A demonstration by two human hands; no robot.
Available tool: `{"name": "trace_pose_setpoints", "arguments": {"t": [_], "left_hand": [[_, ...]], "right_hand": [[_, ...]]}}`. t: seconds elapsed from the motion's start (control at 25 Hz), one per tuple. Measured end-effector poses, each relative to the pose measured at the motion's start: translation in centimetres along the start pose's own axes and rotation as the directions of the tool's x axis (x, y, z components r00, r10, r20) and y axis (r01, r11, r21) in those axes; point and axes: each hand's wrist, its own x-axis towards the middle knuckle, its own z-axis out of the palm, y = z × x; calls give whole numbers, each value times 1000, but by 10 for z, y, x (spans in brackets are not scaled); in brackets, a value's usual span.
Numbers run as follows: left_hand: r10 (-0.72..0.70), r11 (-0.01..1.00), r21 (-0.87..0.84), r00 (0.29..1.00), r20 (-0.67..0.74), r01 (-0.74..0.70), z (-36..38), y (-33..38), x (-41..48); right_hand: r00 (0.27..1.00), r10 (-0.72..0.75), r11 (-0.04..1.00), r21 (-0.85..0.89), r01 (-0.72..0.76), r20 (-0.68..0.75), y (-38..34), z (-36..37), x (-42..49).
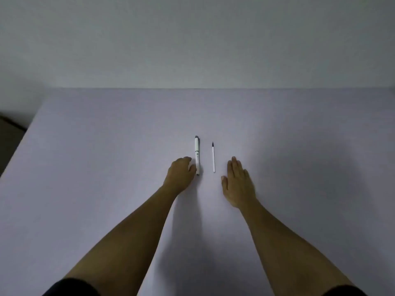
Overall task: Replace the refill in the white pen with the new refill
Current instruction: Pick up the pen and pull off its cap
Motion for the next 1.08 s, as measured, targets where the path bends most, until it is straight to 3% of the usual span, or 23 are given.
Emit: {"name": "trace_pose_setpoints", "arguments": {"t": [0.4,0.64,0.76,0.88,1.08], "left_hand": [[-235,972,-66,958,-166,227,32,12,58],[-223,973,-102,955,-196,206,23,8,47],[-106,991,-96,980,-170,91,4,1,25],[41,997,-61,992,-115,-48,-11,-7,-4],[307,952,0,951,-37,-307,-16,-11,-44]], "right_hand": [[991,5,1000,28,-1,-134,8,32,5],[999,-7,995,102,12,-44,9,24,7],[995,56,919,394,-17,-88,9,2,9],[981,163,650,760,-26,-105,3,-27,7],[996,59,535,844,28,-70,-21,-53,-5]]}}
